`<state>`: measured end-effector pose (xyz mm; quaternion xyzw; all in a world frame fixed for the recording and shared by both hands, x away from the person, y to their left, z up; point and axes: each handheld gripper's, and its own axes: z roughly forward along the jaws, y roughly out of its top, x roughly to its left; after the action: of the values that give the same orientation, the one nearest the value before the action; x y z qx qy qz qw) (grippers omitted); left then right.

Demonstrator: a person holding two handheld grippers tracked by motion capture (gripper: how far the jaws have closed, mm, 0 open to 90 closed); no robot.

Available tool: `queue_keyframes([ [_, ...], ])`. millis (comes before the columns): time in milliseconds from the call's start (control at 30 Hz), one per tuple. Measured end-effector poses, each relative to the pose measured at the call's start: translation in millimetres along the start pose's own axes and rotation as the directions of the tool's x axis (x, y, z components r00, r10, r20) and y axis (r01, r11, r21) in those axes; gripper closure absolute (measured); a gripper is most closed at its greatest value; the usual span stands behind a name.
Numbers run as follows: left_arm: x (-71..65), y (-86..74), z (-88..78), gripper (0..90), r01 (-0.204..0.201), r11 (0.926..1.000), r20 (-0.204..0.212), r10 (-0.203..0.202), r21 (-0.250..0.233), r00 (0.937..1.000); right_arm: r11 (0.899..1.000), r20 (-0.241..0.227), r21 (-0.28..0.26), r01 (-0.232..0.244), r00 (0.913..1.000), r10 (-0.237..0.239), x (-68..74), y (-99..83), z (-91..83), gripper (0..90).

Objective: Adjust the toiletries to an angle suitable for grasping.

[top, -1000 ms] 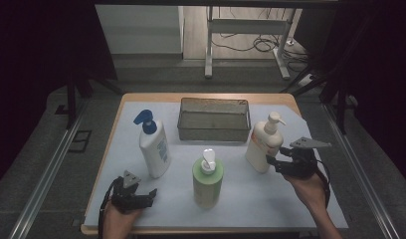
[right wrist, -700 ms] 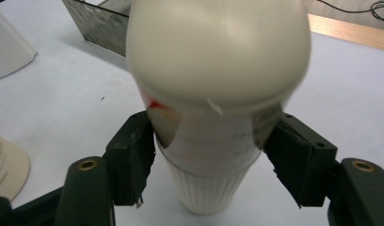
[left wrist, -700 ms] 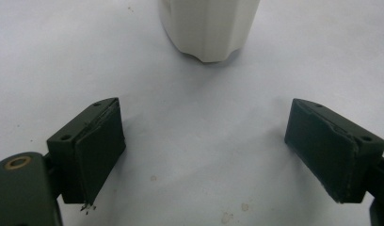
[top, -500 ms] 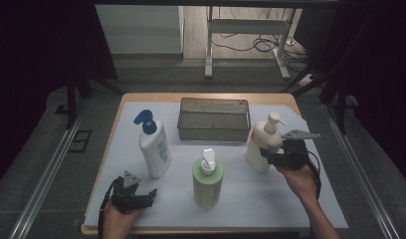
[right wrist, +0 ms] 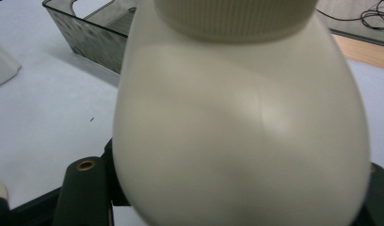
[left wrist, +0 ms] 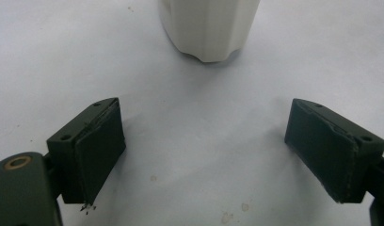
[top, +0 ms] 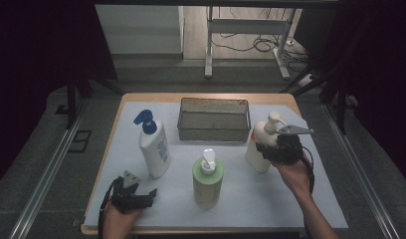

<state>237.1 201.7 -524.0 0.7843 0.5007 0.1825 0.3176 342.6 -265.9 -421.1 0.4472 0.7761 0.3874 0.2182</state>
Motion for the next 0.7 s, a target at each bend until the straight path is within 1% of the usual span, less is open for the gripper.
queue_keyframes([
  [333, 0.1, 0.0, 0.0, 12.1, -0.001, 1.0000, 0.000, 0.001, 0.000, 1.0000, 1.000, 0.010, -0.008, 0.006, 0.9999, -0.006, 3.1, 3.3, 2.3, 35.3],
  [467, 0.1, 0.1, 0.0, 12.1, 0.000, 1.0000, 0.000, 0.000, 0.000, 1.0000, 1.000, 0.004, -0.014, -0.001, 1.0000, 0.001, 2.7, 1.1, 0.7, 36.2],
  [700, 0.1, 0.1, 0.0, 12.1, 0.000, 1.0000, 0.000, 0.000, 0.001, 1.0000, 1.000, 0.013, -0.018, 0.000, 0.9999, 0.000, 2.5, 2.3, -6.3, 36.6],
])
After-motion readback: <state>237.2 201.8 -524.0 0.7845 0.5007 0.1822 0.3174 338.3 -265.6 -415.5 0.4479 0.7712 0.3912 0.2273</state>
